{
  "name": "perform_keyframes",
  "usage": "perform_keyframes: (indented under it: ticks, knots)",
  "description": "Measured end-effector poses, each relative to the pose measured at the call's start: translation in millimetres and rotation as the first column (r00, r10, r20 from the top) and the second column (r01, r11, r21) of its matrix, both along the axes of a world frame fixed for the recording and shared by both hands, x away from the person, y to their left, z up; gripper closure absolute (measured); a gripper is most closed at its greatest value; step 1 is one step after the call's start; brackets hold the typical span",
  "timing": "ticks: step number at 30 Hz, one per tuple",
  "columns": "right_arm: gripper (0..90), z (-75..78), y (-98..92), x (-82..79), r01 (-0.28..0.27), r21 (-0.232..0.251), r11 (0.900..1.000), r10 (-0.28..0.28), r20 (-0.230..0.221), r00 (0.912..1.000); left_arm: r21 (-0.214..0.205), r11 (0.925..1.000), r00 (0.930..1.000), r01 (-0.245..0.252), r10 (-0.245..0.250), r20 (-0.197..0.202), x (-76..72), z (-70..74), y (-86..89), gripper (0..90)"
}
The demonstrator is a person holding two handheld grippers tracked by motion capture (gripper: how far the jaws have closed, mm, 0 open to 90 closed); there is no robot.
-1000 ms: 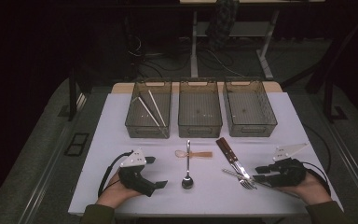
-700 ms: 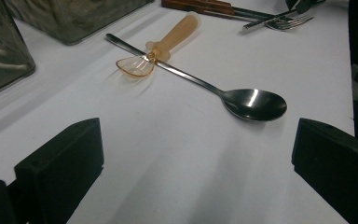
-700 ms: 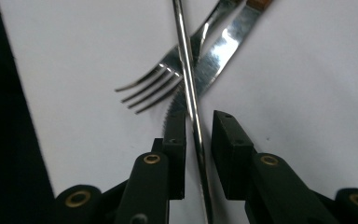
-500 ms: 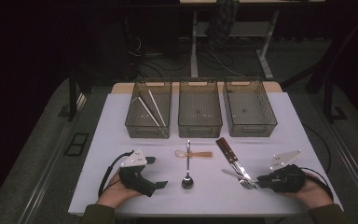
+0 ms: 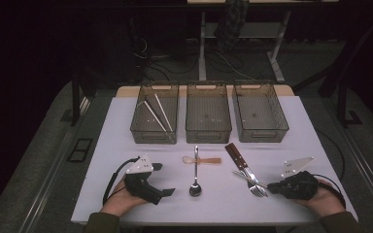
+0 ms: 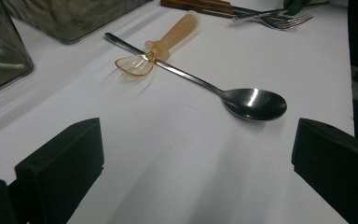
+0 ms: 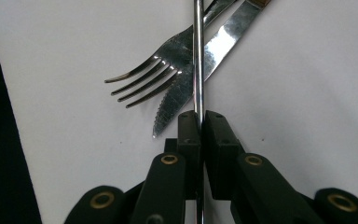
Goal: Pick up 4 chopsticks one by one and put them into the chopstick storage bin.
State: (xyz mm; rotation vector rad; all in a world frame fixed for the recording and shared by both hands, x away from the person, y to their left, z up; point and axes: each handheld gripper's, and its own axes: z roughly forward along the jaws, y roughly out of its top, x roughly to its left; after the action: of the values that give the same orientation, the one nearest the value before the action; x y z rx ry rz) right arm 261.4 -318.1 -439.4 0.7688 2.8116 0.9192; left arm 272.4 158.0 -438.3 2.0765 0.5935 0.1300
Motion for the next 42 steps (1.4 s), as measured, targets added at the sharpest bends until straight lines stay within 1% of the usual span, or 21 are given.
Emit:
perform_keyframes:
  ticks: [5, 10, 15, 17, 20, 24, 25, 31, 38, 42]
  knots:
    - [85.3, -0.9, -3.0, 2.8, 0.018, 0.032, 0.9993, -0.017, -0.032, 0.9994, -0.003, 1.0000, 1.0000, 0.001, -0.001, 0.001, -0.4, 0.5, 0.1, 0.9]
    - [85.5, -1.0, -1.3, 5.7, 0.038, 0.045, 0.9983, -0.036, -0.034, 0.9988, -0.003, 1.0000, 1.0000, 0.003, -0.003, 0.003, -0.1, 0.6, 0.3, 0.9]
    - [85.5, -1.0, 1.9, 8.2, 0.038, 0.058, 0.9976, -0.036, -0.035, 0.9987, -0.005, 1.0000, 1.0000, 0.004, -0.004, 0.002, -0.3, 0.6, 0.2, 0.9]
    - [85.5, 0.8, 2.5, 8.3, 0.040, 0.072, 0.9966, -0.037, -0.036, 0.9987, -0.003, 1.0000, 1.0000, 0.004, -0.004, 0.001, -0.2, 0.5, 0.1, 0.9]
    - [85.5, 5.5, 3.2, 9.0, 0.050, 0.102, 0.9935, -0.047, -0.029, 0.9985, -0.004, 1.0000, 1.0000, 0.004, -0.004, 0.000, -0.3, 0.2, -0.3, 0.9]
    - [85.5, 11.6, 4.8, 12.2, 0.066, 0.145, 0.9872, -0.066, -0.006, 0.9978, -0.003, 1.0000, 1.0000, 0.004, -0.004, -0.001, -0.5, 0.3, -0.7, 0.9]
    - [85.5, 13.1, 5.7, 13.2, 0.071, 0.156, 0.9852, -0.070, -0.009, 0.9975, -0.003, 1.0000, 1.0000, 0.004, -0.004, -0.001, -0.6, 0.3, -0.7, 0.9]
    - [85.5, 21.6, 14.9, 21.3, 0.070, 0.202, 0.9769, -0.074, 0.010, 0.9972, -0.001, 1.0000, 1.0000, 0.004, -0.004, -0.002, -0.5, 0.1, -0.9, 0.9]
    - [85.4, 31.5, 29.0, 30.3, 0.066, 0.236, 0.9695, -0.077, 0.034, 0.9965, -0.005, 1.0000, 1.0000, 0.003, -0.003, -0.002, -0.7, 0.2, -0.8, 0.9]
    - [85.4, 35.5, 35.5, 35.5, 0.075, 0.254, 0.9643, -0.089, 0.044, 0.9950, -0.003, 1.0000, 1.0000, 0.006, -0.006, -0.002, -1.3, 0.7, -1.1, 0.9]
